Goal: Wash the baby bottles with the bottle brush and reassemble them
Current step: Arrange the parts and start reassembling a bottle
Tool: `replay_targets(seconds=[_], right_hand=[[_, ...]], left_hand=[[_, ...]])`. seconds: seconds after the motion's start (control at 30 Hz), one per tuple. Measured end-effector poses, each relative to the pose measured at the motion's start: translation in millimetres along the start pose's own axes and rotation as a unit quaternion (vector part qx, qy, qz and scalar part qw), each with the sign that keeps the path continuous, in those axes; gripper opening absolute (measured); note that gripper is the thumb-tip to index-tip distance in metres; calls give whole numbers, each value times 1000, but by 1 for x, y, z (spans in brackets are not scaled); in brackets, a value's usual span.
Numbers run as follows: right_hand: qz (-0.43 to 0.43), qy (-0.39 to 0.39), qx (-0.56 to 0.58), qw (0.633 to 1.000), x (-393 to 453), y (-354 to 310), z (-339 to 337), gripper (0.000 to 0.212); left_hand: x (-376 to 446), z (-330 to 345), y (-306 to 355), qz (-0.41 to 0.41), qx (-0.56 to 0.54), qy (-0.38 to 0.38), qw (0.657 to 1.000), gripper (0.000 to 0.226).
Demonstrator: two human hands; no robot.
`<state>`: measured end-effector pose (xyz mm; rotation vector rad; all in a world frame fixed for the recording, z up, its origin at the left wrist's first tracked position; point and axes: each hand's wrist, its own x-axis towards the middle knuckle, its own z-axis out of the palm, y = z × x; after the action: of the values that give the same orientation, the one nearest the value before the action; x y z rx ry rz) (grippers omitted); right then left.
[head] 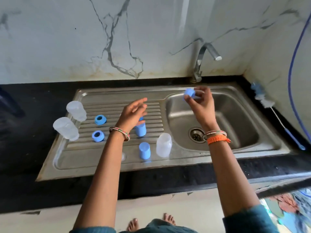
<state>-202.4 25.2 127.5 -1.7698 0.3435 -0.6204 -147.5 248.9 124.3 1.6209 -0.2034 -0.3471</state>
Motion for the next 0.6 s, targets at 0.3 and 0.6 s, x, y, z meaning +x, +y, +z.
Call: replay_targets(seconds=[0.3, 0.6], right_hand=[[-132, -239, -79, 959, -65, -26, 124, 24], [-161, -489, -381, 768, -109, 7, 179, 37]], left_hand=[[-34, -60, -29, -62, -373, -72, 923, 48], [-71, -127, -57, -103, -268, 117, 951, 8]])
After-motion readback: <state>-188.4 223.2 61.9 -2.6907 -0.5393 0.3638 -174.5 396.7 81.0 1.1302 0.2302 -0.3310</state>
